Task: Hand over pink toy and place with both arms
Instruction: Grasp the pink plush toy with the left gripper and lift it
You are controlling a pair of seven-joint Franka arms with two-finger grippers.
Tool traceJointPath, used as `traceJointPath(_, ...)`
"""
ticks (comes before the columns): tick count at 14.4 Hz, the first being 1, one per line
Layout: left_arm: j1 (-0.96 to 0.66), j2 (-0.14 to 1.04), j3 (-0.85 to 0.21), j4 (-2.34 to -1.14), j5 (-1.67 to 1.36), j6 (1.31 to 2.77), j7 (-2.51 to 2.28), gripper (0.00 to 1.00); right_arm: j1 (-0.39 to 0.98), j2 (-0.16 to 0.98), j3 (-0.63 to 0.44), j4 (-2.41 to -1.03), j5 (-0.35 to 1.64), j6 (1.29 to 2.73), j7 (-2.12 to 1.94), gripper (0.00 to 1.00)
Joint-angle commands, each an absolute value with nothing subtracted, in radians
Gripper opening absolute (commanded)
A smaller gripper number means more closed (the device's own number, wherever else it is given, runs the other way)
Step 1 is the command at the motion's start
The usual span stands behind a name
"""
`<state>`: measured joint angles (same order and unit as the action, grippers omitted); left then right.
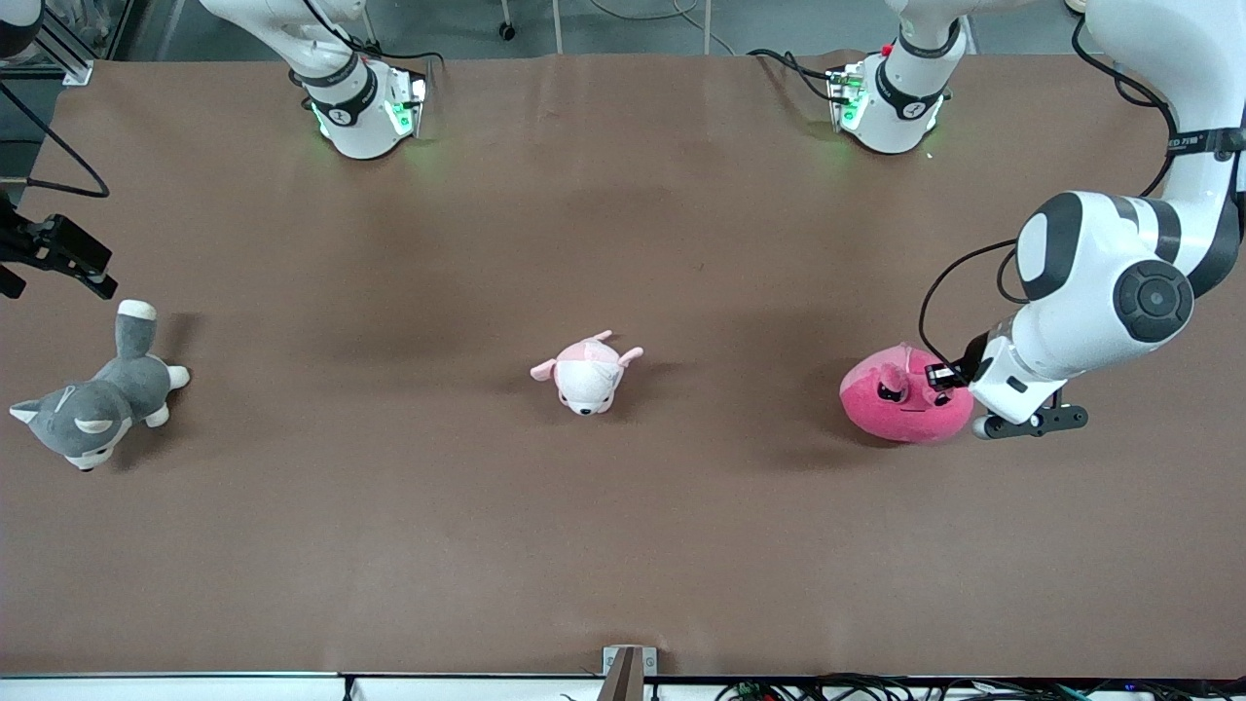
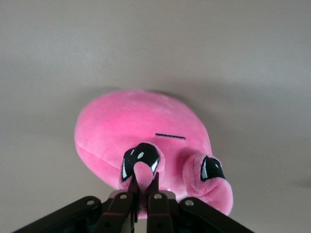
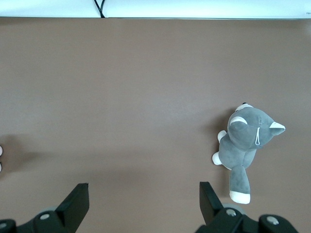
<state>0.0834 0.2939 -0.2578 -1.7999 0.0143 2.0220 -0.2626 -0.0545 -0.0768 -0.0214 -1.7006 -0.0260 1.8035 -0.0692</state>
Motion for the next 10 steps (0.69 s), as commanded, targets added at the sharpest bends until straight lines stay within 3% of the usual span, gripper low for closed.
traceJointPath(1,0.089,0.233,-0.331,-1.763,-0.018,1.932,-0.281,0.00,-0.049,-0.074,-0.021,-1.689,-0.029,1.792,-0.069,1.00)
traceJointPath(5,0.083,0.224,-0.464,-1.671,-0.101,1.864,-0.357,0.00,-0.055,-0.077,-0.025,-1.651,0.078,1.712,-0.068,1.00)
traceJointPath(8,0.072,0.239,-0.605,-1.544,-0.101,1.803,-0.518,0.00,-0.049,-0.075,-0.023,-1.643,0.078,1.677,-0.071,1.00)
traceJointPath(10,0.052,0.252,-0.646,-1.461,-0.103,1.793,-0.587,0.00,-0.054,-0.063,-0.020,-1.644,0.078,1.672,-0.077,1.00)
